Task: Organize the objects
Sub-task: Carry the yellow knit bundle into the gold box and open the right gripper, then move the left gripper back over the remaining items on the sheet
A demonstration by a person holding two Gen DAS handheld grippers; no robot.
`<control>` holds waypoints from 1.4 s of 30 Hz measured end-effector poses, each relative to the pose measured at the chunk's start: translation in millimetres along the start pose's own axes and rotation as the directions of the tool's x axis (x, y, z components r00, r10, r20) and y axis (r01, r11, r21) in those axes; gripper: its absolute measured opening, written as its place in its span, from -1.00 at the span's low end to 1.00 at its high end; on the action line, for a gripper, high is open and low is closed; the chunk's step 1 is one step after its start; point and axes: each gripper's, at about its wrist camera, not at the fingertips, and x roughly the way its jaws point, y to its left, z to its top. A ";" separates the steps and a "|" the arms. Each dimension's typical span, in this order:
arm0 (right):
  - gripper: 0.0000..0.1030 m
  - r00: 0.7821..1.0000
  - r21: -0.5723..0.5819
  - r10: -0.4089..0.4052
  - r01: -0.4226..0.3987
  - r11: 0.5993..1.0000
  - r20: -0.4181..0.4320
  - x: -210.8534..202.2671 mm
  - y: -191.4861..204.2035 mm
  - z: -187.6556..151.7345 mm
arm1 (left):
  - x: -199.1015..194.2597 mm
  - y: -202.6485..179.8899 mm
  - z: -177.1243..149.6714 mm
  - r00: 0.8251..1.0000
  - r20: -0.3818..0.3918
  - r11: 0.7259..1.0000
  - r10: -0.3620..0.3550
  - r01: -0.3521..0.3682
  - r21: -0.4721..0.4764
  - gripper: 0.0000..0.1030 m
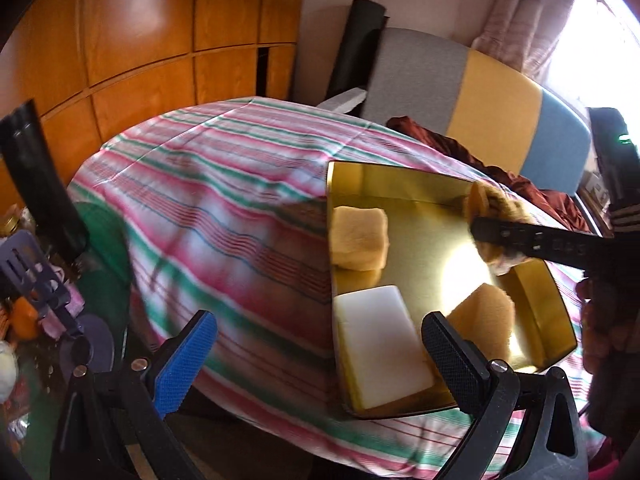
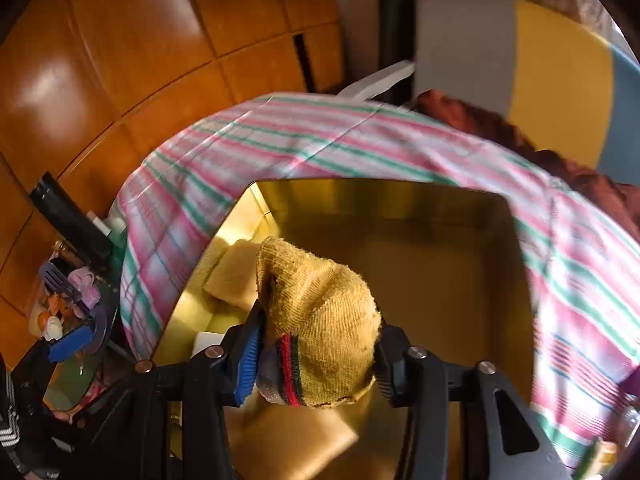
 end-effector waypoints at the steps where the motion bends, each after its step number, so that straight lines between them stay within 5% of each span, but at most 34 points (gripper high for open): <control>1: 0.06 1.000 0.003 0.017 -0.017 1.000 -0.018 9.0 3.6 1.7 | 0.7 3.0 0.2 1.000 -0.001 1.000 0.002 -0.002 -0.004 0.99; 8: 0.32 0.992 0.031 0.095 -0.092 0.995 -0.085 34.0 9.1 -7.4 | 2.2 12.2 0.6 1.000 -0.002 1.000 0.016 -0.016 -0.020 0.99; 10: 0.69 0.990 0.038 0.120 -0.117 0.992 -0.076 28.6 8.2 -10.0 | 2.5 11.9 1.4 1.000 -0.001 1.000 0.018 -0.018 -0.019 0.99; 15: 0.71 0.995 0.035 0.097 -0.096 0.995 -0.015 3.2 2.2 -15.1 | -1.5 2.6 4.9 1.000 0.012 1.000 0.011 -0.011 0.000 0.99; 27: 0.72 0.987 0.075 -0.089 0.080 0.994 0.131 -73.9 -39.3 -43.3 | -25.3 -47.4 21.8 0.996 0.084 0.990 -0.038 0.026 0.138 0.99; 42: 0.76 0.912 0.304 -0.394 0.344 0.889 0.119 -152.2 -167.9 -101.2 | -29.6 -133.4 15.4 0.986 0.045 0.937 -0.160 0.137 0.321 0.99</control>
